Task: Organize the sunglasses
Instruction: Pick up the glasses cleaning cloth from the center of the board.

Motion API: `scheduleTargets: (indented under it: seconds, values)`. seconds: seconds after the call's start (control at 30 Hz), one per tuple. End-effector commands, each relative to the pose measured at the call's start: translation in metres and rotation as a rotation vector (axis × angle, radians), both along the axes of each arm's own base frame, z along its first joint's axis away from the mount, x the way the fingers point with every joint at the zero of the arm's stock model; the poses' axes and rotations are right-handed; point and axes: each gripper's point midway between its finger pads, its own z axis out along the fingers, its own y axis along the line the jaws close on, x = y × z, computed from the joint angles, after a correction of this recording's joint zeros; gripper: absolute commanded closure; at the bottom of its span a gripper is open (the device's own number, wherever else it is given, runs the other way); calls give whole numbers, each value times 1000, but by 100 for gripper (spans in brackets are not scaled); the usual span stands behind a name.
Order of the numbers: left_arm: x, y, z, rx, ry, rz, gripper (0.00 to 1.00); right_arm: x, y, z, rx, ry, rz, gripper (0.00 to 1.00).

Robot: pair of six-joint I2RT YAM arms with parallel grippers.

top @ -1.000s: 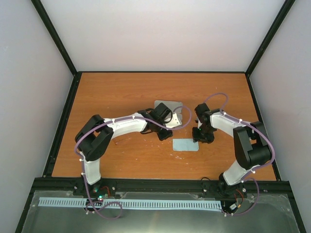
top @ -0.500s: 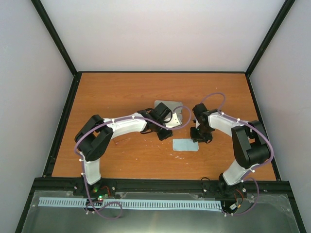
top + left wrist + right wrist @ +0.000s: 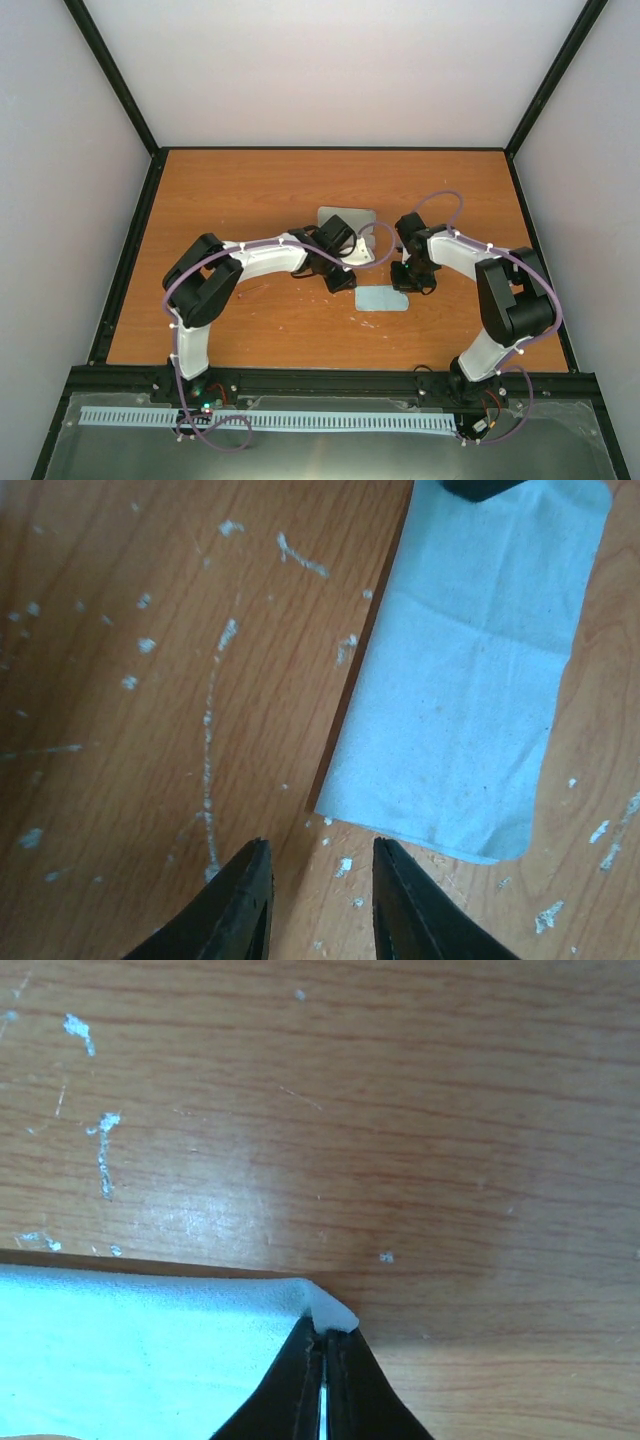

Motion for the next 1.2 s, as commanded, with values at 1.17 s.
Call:
scheduleTargets:
  seconds: [1.17]
  values:
    - [-20,-25,-27,18,81,-77,71,-4,-4,-6,-39,21,3,97]
